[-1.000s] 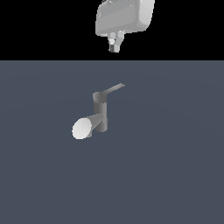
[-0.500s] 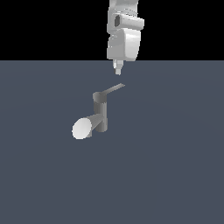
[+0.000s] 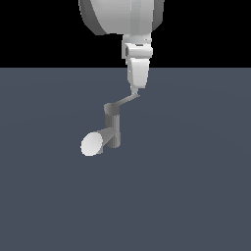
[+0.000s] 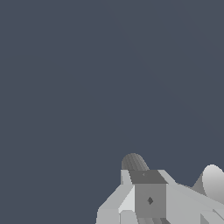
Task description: Turn on the faucet by rotating a designated handle.
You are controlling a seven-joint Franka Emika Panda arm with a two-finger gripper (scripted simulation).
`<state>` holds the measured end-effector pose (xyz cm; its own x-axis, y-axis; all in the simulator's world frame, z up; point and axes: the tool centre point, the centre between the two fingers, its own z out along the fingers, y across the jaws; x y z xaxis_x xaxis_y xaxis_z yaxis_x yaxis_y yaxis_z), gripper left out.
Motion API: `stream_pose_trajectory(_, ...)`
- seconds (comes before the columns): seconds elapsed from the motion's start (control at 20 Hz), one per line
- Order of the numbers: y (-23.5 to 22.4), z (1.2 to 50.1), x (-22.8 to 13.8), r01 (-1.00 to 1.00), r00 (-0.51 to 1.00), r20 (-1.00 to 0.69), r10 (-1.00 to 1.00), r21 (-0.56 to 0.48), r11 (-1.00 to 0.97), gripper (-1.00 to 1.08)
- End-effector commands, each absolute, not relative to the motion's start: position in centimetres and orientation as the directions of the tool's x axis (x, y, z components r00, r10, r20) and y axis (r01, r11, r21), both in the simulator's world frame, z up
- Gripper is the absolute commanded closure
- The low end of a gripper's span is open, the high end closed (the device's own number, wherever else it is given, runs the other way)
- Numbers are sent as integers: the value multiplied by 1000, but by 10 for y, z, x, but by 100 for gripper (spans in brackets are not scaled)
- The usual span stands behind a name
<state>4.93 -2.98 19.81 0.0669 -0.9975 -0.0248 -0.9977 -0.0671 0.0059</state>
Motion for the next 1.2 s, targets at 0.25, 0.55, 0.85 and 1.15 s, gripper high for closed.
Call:
stream_pose_trajectory(0.25, -34, 182, 58, -1000, 1, -1, -1000, 0, -1, 108)
stream_pose_trajectory(0.55, -34, 182, 58, -1000, -1, 0, -1000, 1, 1, 108)
stream_pose_trajectory(0.85, -36, 182, 41, -1000, -1, 0, -1000, 1, 1, 108)
stream_pose_trajectory(1.15, -37, 181, 23, -1000, -1, 0, -1000, 1, 1, 108)
